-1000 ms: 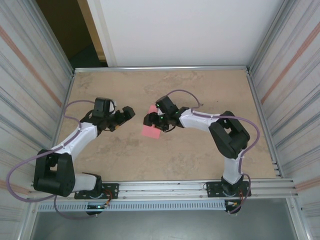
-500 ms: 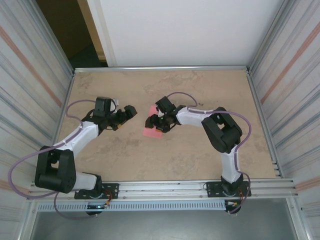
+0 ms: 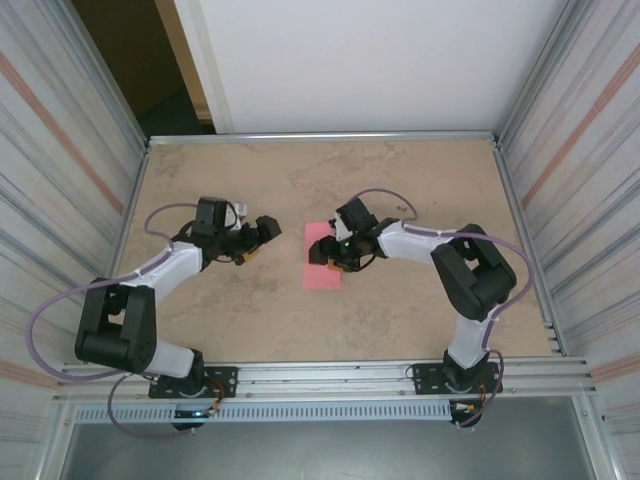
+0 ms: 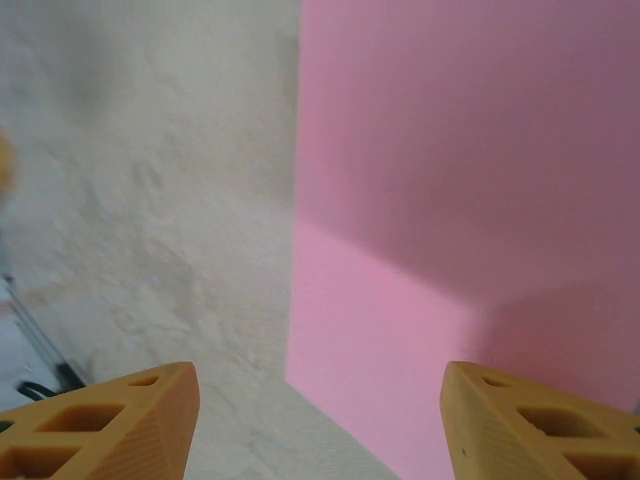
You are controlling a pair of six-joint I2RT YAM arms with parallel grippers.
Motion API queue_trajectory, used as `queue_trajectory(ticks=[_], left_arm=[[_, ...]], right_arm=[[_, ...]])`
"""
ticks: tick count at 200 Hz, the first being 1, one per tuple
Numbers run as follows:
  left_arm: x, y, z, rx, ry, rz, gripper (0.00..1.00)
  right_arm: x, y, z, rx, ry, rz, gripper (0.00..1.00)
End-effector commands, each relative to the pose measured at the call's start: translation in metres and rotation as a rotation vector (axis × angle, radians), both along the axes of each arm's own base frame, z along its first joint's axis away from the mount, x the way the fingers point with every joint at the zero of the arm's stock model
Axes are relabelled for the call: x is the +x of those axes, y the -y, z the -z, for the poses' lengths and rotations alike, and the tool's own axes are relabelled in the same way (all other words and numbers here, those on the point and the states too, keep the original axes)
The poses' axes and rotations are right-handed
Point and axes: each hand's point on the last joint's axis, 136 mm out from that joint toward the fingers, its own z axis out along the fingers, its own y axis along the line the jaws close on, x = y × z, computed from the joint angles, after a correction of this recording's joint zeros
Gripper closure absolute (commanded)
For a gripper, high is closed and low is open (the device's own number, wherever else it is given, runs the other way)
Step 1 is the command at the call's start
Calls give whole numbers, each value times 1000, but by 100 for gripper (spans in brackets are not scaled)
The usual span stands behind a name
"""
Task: Fold a paper plane with a square sheet of paper (pick it up from the middle)
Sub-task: Third fold the triangle at the center of the table.
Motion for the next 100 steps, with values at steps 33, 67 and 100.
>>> queue_trajectory(ticks=[33,67,100], left_arm=[[-21,43,3,-55,-17,146,2],[-33,61,13,-58,-67,193,9],[-39,73,22,-60,-112,216,16]], right_arm=[[9,15,-6,33,-18,210,38],[8,15,7,25,-45,208,41],[11,20,19,8,-73,209,42]])
